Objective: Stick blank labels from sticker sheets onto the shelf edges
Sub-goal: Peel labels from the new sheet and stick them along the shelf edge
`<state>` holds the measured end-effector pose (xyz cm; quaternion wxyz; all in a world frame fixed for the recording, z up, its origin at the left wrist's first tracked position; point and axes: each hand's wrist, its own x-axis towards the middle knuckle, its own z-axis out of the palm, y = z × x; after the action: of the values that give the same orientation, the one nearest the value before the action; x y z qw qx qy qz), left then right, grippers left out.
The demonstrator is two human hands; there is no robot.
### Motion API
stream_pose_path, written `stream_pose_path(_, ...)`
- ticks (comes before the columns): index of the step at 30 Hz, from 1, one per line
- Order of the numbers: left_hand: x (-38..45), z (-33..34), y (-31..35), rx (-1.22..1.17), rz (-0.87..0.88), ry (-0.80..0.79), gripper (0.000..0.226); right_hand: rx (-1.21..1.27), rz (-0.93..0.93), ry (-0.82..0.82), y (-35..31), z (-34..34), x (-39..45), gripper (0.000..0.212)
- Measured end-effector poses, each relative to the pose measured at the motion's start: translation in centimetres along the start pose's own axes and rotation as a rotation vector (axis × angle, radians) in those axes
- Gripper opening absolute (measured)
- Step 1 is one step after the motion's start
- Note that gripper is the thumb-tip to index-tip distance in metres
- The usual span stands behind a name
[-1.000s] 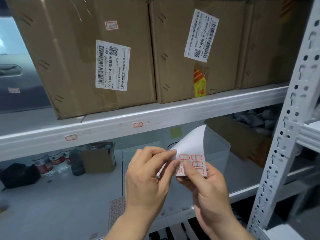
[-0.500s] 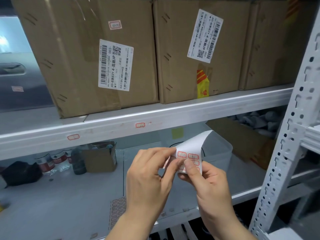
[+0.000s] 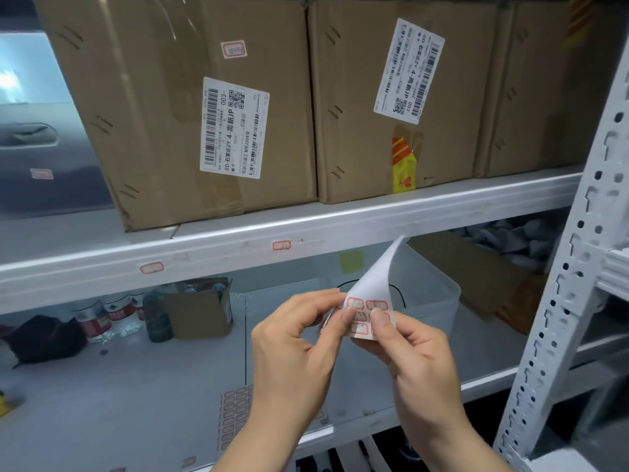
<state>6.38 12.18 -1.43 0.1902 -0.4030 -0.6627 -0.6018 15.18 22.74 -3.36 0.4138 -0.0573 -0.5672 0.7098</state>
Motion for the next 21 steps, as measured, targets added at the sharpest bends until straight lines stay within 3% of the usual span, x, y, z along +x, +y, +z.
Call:
stream_pose_path(7,-0.6,0.6,-0.1,0.008,-0.012,0.043,0.02,0.275,0.149,-0.055,-0.1,0.8,-0.8,0.037)
stream_pose_path(13,-1.0,1.0,-0.7,0.018,0.015,0.093,0.029,0.164,0.123,-0.009,-0.4,1.0,-0.9,0.036)
stream_pose_path(21,-0.9,0.6,-0.7,-0.114,-0.029,-0.02,0.027,0.295,0.153,-0.035,-0.1,0.1,-0.5,0.027)
